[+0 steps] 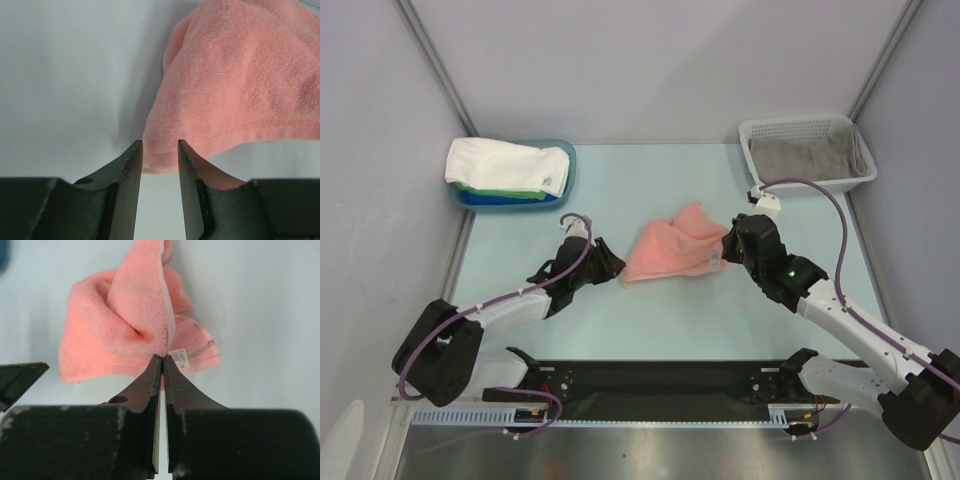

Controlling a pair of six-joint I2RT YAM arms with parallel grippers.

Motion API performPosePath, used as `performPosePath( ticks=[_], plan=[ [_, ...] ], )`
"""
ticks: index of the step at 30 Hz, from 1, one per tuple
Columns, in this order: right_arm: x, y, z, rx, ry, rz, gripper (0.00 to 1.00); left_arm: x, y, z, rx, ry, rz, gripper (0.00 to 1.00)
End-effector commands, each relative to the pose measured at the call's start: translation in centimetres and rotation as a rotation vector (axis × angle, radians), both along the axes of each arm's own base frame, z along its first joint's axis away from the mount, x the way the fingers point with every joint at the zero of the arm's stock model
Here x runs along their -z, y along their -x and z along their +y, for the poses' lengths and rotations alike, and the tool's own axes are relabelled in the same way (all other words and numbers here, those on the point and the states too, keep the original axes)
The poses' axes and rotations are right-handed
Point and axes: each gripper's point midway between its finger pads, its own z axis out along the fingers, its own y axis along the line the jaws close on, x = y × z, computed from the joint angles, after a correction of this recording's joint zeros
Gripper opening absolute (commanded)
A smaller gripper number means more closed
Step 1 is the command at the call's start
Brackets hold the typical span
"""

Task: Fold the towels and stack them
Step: Flatten out the crumpled towel

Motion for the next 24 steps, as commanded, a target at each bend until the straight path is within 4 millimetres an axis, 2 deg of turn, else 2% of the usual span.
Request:
performPosePath(
  ticks=[1,6,9,14,20,24],
  plan=[
    [-3.2,-0.8,-2.8,0.090,0.047,-0.050,0.03,-1.2,-0.4,-2.2,0.096,0.058,-0.052,0.40],
    [-4.9,-1.1,-5.1,0.143,0.051,-0.076,0.04,-0.6,0.8,-4.2,0.201,0.066,-0.045,0.41],
    [-5.5,-1.0,-5.3,0.137,0.037,-0.084,0.04,-0.1,1.5,-5.3,0.245,0.078,-0.031,0.43],
    [-3.6,-0.8,-5.1,0.127,0.041,-0.045,0.04,0.9,2.9,-7.7,0.315,0.069,-0.013,0.44],
    [-2.4,-0.7,-5.0,0.123,0.045,-0.024,0.04,0.0,3.3,-10.4,0.347,0.062,-0.020,0.45],
    [-1.7,-0.6,-4.9,0.121,0.042,-0.012,0.03,0.5,3.1,-11.1,0.309,0.026,0.006,0.45]
  ],
)
